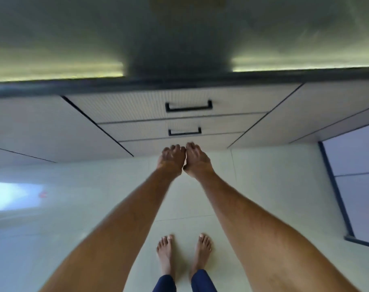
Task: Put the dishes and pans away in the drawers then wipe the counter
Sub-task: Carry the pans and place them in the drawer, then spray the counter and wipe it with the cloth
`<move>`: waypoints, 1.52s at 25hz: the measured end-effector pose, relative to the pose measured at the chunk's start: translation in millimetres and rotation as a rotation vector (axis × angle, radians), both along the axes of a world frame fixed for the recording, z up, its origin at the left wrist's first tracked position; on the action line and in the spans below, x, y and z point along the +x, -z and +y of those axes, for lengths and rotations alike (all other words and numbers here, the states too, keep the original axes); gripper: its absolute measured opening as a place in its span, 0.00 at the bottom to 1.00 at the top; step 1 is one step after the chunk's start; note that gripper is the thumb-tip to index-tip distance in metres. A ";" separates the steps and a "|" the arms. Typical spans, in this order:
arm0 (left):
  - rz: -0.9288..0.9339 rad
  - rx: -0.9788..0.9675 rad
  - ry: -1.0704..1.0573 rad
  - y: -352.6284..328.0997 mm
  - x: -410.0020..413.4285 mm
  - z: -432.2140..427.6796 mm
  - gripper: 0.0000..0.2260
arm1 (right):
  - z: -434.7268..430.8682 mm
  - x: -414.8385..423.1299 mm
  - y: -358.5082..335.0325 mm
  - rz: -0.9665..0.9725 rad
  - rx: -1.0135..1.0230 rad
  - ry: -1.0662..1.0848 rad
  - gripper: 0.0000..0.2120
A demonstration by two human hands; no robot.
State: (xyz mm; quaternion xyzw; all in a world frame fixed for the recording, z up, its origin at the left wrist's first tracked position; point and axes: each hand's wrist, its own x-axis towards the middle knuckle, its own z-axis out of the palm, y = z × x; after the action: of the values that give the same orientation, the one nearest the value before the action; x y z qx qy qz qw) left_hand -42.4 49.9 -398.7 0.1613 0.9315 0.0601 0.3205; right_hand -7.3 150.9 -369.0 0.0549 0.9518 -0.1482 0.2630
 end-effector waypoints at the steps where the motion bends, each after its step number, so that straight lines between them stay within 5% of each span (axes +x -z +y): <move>1: 0.164 -0.012 0.016 -56.9 4.5 -6.0 0.23 | -0.3 1.3 -50.0 -0.013 -0.032 0.012 0.37; 6: 0.311 0.127 0.092 -277.4 20.6 -44.5 0.23 | -7.4 12.2 -263.9 0.150 -0.123 0.052 0.28; 9: 0.356 0.268 -0.053 -385.6 34.0 -63.7 0.24 | -12.6 19.4 -362.6 0.249 -0.164 -0.007 0.12; 13: 0.516 0.375 -0.171 -466.6 64.0 -103.7 0.23 | -46.5 29.9 -446.5 0.414 -0.264 -0.066 0.18; 24: 0.712 0.330 -0.393 -530.0 50.6 -276.4 0.21 | -210.7 -3.8 -506.1 0.546 -0.281 -0.359 0.17; 38: 0.725 0.289 -0.359 -539.3 -10.5 -558.7 0.15 | -490.4 -68.9 -509.4 0.631 -0.346 -0.248 0.13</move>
State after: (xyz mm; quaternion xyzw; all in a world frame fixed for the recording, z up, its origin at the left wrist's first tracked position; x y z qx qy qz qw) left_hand -52.9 -508.8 140.6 0.0505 0.9792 0.1841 -0.0691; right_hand -76.2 -339.5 140.4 -0.1543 0.9462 -0.2835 -0.0216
